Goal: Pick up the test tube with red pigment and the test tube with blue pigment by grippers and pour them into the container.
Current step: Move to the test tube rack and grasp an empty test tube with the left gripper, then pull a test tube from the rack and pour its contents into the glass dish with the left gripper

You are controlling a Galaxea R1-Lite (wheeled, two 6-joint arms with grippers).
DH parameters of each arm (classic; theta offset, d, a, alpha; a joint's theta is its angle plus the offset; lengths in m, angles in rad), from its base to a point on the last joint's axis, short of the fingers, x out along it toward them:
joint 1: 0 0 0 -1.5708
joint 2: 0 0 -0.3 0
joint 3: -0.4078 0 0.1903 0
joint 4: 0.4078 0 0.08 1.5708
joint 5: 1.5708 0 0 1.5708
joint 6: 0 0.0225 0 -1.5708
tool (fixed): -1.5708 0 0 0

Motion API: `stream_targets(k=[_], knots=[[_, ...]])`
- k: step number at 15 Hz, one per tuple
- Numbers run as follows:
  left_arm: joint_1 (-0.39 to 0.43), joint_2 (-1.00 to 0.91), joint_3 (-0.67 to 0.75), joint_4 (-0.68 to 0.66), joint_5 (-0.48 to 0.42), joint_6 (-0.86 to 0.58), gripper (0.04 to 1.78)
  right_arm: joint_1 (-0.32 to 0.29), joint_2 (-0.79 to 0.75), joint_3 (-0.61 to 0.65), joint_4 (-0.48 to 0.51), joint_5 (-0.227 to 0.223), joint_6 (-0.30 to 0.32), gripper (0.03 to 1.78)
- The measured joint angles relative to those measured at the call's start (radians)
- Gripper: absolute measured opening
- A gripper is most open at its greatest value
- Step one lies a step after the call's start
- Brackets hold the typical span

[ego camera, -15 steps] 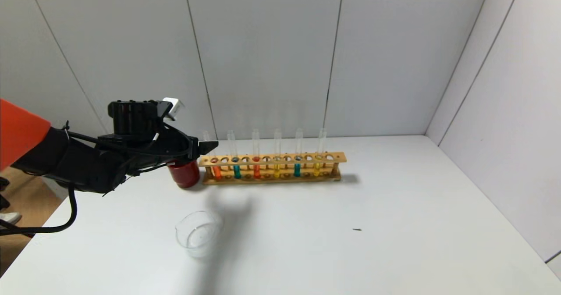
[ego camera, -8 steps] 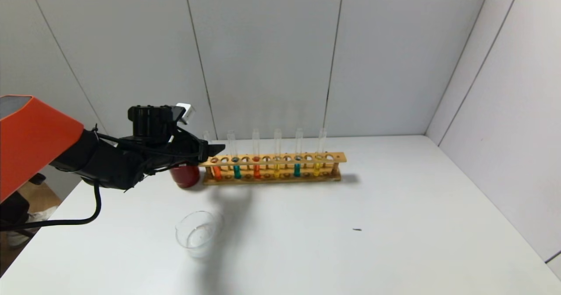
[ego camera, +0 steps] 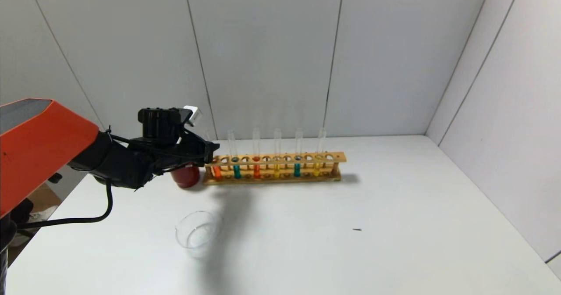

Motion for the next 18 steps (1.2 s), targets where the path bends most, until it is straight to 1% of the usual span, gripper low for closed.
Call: stream_targets(k=[1, 7, 11, 13, 15, 18], knots=[[-0.005, 0.005, -0.003, -0.001, 0.002, 0.000, 0.33, 0.000, 0.000, 0.000, 0.000, 0.000, 0.000, 1.75], [-0.013, -0.032, 0.006, 0.001, 0.018, 0.000, 0.32, 0.000, 0.000, 0.000, 0.000, 0.000, 0.000, 1.75], [-0.001, -0.157, -0.020, 0.045, 0.031, 0.002, 0.32, 0.000, 0.000, 0.000, 0.000, 0.000, 0.000, 1.75], [0.020, -0.227, -0.052, 0.095, 0.031, 0.001, 0.32, 0.000, 0.000, 0.000, 0.000, 0.000, 0.000, 1.75], [0.040, -0.279, -0.073, 0.109, 0.031, 0.001, 0.32, 0.000, 0.000, 0.000, 0.000, 0.000, 0.000, 1.75], [0.049, -0.356, -0.055, 0.143, 0.034, 0.003, 0.32, 0.000, 0.000, 0.000, 0.000, 0.000, 0.000, 1.75]])
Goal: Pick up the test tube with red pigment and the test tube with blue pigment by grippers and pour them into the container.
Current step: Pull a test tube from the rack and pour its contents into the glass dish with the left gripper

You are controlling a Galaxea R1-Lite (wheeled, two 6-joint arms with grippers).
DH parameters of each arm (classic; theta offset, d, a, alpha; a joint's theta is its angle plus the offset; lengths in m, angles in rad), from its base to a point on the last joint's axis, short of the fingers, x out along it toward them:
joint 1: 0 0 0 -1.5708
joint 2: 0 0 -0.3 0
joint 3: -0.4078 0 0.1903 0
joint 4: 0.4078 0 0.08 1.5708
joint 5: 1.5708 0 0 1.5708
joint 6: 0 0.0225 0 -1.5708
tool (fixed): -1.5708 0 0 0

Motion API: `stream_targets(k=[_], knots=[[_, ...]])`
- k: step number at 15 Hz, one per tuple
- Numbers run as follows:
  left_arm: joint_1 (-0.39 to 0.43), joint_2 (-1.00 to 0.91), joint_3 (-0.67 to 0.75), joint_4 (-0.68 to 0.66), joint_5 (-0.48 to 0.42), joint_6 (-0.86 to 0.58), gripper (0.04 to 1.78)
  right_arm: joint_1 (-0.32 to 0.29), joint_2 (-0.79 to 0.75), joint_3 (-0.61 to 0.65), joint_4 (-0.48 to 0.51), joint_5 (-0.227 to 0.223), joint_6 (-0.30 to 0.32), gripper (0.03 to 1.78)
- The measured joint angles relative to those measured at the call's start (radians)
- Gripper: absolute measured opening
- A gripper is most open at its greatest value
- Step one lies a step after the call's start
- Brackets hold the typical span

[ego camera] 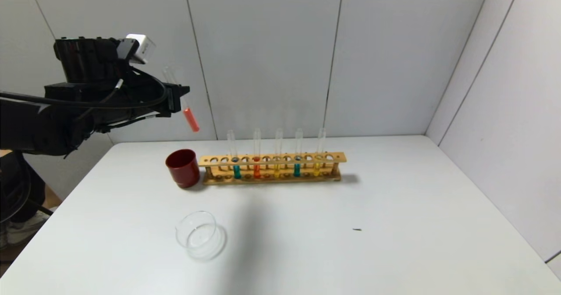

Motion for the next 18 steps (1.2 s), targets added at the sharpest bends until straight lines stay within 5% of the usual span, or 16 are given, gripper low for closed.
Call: stream_targets(k=[7, 15, 18], knots=[[0.047, -0.155, 0.212, -0.036, 0.013, 0.139, 0.32, 0.000, 0.000, 0.000, 0.000, 0.000, 0.000, 1.75], [0.089, -0.251, 0.507, -0.144, -0.067, 0.631, 0.32, 0.000, 0.000, 0.000, 0.000, 0.000, 0.000, 1.75], [0.102, -0.268, 0.574, -0.149, -0.137, 0.712, 0.32, 0.000, 0.000, 0.000, 0.000, 0.000, 0.000, 1.75]])
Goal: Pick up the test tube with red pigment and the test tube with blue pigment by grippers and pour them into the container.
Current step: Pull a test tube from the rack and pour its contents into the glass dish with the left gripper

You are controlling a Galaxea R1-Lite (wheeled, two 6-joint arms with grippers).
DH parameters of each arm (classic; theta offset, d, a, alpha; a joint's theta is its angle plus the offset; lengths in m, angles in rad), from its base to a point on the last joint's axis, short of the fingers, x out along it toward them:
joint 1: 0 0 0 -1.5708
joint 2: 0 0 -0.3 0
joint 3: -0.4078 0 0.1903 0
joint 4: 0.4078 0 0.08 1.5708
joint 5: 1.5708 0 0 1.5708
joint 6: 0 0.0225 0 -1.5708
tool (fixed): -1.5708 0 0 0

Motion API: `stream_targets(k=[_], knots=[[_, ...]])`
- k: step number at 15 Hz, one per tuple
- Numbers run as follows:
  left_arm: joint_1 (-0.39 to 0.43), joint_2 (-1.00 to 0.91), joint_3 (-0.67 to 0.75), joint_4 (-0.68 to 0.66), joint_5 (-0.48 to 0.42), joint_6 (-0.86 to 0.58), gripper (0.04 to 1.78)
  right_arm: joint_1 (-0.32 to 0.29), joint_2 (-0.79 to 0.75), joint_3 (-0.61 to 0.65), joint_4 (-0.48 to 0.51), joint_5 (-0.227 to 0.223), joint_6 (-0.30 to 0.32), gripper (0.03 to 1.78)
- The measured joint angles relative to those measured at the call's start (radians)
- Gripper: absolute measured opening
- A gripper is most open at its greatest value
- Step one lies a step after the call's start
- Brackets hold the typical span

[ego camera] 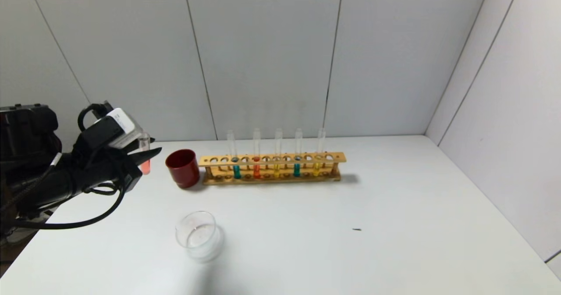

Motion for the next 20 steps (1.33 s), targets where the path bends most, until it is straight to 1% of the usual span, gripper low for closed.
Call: stream_targets(k=[4, 8, 10, 13, 15, 16, 19, 20], knots=[[0.014, -0.015, 0.127, -0.017, -0.026, 0.151, 0.32, 0.000, 0.000, 0.000, 0.000, 0.000, 0.000, 1.75], [0.046, -0.003, 0.130, -0.034, -0.045, 0.327, 0.32, 0.000, 0.000, 0.000, 0.000, 0.000, 0.000, 1.75], [0.049, 0.001, 0.129, -0.079, -0.059, 0.400, 0.32, 0.000, 0.000, 0.000, 0.000, 0.000, 0.000, 1.75], [0.049, 0.041, 0.146, -0.184, -0.074, 0.483, 0.32, 0.000, 0.000, 0.000, 0.000, 0.000, 0.000, 1.75], [0.048, 0.093, 0.169, -0.274, -0.118, 0.504, 0.32, 0.000, 0.000, 0.000, 0.000, 0.000, 0.000, 1.75], [0.043, 0.126, 0.186, -0.337, -0.140, 0.507, 0.32, 0.000, 0.000, 0.000, 0.000, 0.000, 0.000, 1.75], [0.024, 0.237, 0.243, -0.564, -0.170, 0.524, 0.32, 0.000, 0.000, 0.000, 0.000, 0.000, 0.000, 1.75], [0.020, 0.257, 0.256, -0.604, -0.184, 0.534, 0.32, 0.000, 0.000, 0.000, 0.000, 0.000, 0.000, 1.75]])
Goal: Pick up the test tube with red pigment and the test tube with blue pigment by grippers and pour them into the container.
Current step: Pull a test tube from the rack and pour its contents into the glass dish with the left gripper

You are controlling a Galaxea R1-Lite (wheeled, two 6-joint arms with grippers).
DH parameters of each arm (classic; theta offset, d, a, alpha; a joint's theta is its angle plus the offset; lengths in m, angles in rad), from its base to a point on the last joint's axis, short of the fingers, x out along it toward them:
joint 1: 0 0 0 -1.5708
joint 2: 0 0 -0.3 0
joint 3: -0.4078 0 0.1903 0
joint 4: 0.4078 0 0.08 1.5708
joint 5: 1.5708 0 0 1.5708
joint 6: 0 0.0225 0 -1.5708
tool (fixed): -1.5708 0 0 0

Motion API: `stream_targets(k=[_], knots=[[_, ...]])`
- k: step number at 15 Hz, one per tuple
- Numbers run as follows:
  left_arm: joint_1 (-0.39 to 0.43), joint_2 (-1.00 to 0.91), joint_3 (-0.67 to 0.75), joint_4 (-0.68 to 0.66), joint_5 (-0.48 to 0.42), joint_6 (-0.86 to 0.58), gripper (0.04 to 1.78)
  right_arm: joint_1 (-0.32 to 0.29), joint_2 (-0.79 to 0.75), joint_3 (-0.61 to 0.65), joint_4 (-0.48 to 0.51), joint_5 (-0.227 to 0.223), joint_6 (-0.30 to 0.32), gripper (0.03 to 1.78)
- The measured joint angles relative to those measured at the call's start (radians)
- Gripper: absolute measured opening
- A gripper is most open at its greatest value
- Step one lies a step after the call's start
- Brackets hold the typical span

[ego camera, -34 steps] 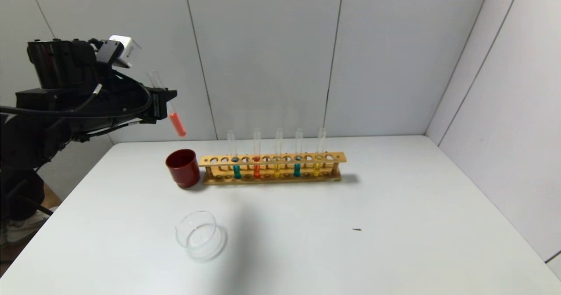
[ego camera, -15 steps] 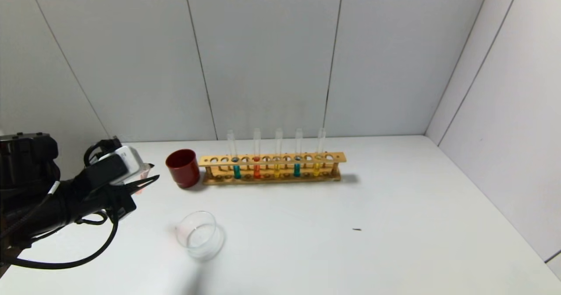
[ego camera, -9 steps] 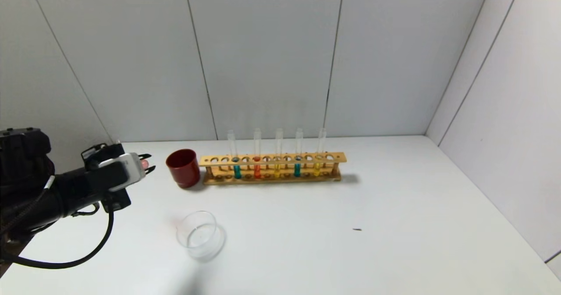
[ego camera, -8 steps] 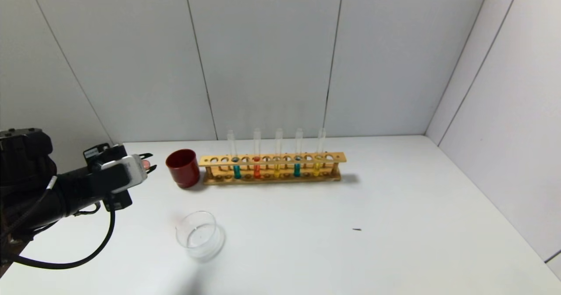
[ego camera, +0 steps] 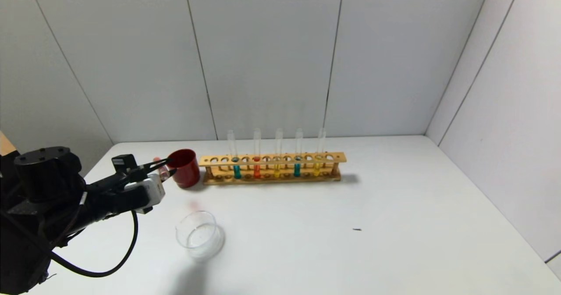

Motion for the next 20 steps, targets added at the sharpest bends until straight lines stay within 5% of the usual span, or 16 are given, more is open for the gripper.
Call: stream_targets(k=[9, 20], knots=[[0.003, 0.041, 0.006, -0.010, -0.075, 0.198, 0.32, 0.000, 0.000, 0.000, 0.000, 0.000, 0.000, 1.75], [0.018, 0.227, -0.236, 0.011, -0.140, 0.453, 0.32, 0.000, 0.000, 0.000, 0.000, 0.000, 0.000, 1.75]])
